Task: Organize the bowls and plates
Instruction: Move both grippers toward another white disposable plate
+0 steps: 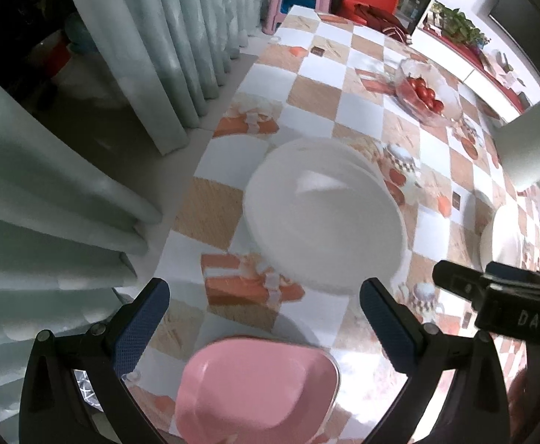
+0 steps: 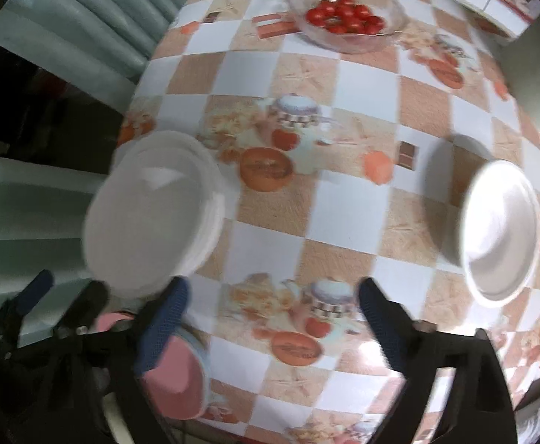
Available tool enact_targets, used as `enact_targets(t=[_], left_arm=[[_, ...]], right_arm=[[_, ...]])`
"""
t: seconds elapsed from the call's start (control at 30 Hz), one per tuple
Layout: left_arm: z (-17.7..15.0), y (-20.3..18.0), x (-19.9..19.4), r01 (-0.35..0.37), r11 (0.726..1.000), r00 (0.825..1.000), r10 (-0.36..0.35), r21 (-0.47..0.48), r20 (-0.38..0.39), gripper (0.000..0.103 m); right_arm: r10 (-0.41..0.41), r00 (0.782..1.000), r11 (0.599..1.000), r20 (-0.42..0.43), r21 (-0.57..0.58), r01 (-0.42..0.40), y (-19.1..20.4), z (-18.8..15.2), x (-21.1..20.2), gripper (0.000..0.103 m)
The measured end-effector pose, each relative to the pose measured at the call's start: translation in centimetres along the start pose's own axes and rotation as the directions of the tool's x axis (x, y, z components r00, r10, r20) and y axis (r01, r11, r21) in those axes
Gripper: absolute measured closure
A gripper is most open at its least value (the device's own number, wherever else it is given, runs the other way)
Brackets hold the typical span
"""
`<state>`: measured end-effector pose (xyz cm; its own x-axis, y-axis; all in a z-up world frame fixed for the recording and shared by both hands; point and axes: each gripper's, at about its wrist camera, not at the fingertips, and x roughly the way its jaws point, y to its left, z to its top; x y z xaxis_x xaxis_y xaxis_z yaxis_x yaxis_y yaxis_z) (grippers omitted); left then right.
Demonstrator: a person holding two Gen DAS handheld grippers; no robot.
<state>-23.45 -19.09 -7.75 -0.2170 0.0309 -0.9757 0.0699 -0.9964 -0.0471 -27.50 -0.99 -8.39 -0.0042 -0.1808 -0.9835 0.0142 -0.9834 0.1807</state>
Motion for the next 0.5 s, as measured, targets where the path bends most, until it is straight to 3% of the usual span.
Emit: enact_targets(t=[0.13,0.5], left_arm=[[-1.6,-1.3,-0.7,-0.012,0.998,1.0,0.012,0.063,0.004,0.0],[-6.3,-5.8,-2.1,0.069,0.985,0.995,-0.057,0.158,-0.081,0.0]], right_arm=[[0.068,0.997,0.998,-0.028,0.014,-0.067,-0.9,-1.6,-0.2,0.0],[0.113,0.99,0.991,-0.08,0.08,-0.106,-4.8,-7.7,-0.8,0.0]])
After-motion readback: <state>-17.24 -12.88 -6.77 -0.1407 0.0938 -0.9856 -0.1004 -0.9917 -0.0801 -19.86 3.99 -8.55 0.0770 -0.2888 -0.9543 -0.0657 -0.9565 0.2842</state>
